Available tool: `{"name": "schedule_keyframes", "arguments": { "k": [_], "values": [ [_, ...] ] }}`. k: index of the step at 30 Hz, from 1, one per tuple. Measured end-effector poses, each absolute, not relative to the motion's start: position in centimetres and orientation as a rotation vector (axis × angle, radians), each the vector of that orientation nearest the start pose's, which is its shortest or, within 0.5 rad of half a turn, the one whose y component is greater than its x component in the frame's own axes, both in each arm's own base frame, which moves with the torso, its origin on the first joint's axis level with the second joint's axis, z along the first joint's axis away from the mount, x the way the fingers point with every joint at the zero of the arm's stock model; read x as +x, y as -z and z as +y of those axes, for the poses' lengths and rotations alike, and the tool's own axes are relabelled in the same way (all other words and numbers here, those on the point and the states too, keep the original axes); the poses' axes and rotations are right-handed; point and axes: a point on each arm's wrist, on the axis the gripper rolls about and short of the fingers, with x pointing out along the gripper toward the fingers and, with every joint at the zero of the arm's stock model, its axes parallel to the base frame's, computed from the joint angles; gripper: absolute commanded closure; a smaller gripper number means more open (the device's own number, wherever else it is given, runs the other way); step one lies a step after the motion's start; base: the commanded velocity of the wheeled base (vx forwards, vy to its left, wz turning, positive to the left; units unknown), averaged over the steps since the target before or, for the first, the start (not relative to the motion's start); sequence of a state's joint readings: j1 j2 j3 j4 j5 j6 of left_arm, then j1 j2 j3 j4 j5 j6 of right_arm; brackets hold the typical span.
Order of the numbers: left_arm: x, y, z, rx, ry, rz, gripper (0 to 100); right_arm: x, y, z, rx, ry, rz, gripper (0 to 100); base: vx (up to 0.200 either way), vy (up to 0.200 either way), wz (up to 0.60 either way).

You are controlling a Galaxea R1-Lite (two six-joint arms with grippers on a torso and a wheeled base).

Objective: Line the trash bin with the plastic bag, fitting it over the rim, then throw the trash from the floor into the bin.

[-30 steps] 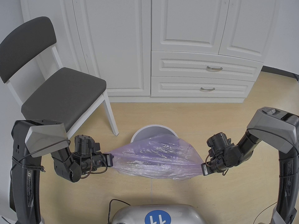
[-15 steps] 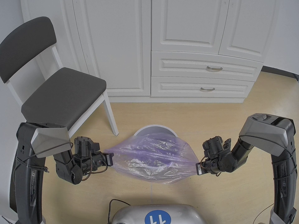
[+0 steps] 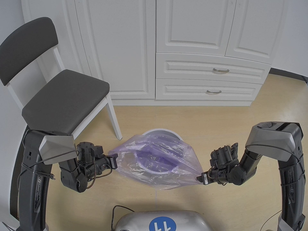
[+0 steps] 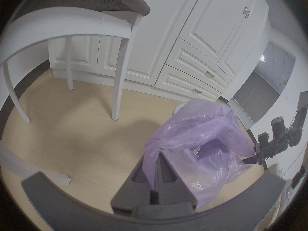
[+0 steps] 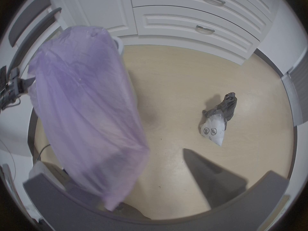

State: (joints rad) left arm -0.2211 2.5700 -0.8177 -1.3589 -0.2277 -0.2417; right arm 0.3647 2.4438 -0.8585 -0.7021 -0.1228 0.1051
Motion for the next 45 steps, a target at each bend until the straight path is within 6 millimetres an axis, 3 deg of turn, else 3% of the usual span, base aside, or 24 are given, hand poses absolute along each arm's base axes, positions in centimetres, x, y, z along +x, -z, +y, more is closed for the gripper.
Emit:
{"name": "schedule_keyframes", "arguments": {
  "k": [11, 18, 24, 28, 36, 45],
  "values": [
    [37.7, 6.5, -9.0, -0.237, 0.391, 0.454, 100, 31.4, 4.3, 9.3, -0.175, -0.538, 0.725, 0, 0.000, 0.000, 0.00],
    [37.8, 6.5, -9.0, -0.237, 0.390, 0.453, 100, 31.0, 3.7, 6.6, -0.079, -0.793, 0.574, 0, 0.000, 0.000, 0.00],
    [37.9, 6.9, -9.0, -0.235, 0.386, 0.462, 100, 31.2, 4.6, 4.2, 0.017, -0.937, 0.450, 0, 0.000, 0.000, 0.00],
    [38.0, 7.3, -8.9, -0.236, 0.378, 0.479, 100, 31.3, 5.3, 3.0, 0.095, -0.976, 0.398, 0, 0.000, 0.000, 0.00],
    [38.3, 7.9, -8.6, -0.233, 0.347, 0.507, 100, 30.4, 7.3, 1.0, 0.274, -0.990, 0.487, 0, 0.000, 0.000, 0.00],
    [38.5, 7.8, -8.6, -0.234, 0.344, 0.500, 100, 30.4, 6.9, 0.4, 0.274, -0.975, 0.475, 0, 0.000, 0.000, 0.00]
  ]
}}
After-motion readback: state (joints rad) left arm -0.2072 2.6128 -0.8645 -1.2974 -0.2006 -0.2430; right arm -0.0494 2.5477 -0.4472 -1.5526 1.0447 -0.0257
